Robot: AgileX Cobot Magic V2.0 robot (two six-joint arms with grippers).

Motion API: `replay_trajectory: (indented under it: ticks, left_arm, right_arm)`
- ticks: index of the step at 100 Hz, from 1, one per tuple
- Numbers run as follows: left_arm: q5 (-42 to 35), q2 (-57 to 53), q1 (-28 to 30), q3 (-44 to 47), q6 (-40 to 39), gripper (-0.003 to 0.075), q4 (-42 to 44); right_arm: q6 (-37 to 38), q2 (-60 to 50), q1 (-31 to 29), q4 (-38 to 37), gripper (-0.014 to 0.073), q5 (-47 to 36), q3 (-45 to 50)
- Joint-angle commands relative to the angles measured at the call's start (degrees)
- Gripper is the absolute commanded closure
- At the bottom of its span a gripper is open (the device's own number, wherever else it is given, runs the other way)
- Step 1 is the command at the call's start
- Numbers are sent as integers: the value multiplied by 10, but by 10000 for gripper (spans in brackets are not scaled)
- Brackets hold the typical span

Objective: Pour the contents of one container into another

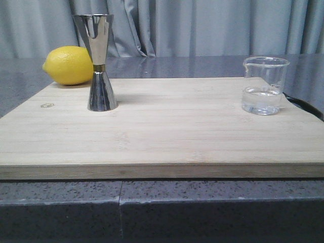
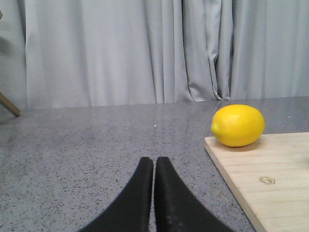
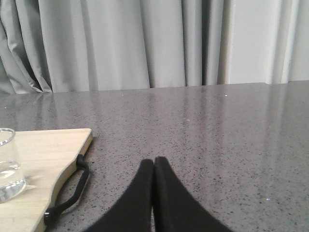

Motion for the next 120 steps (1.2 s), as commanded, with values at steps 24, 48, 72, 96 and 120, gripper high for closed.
replay_trajectory:
  ticks: [24,48,72,96,120]
  left_arm:
    - [-44,-14,1,2,-6,739,0]
    - [-44,-14,1,2,-6,739,0]
    - [-44,-14,1,2,-6,739,0]
    - [-118,-14,1,2,-6,739,-2]
    - [-35,-11,1,-74,-7,739,-49]
  right_arm:
    - [-5,-13,-3,0,665,-42,15]
    - [-5,-13,-3,0,665,-42,15]
    - [-5,-13,-3,0,665,-43,15]
    - [-5,-13,-3,0,665,-68,15]
    - [-5,-13,-3,0,665,-22,-35]
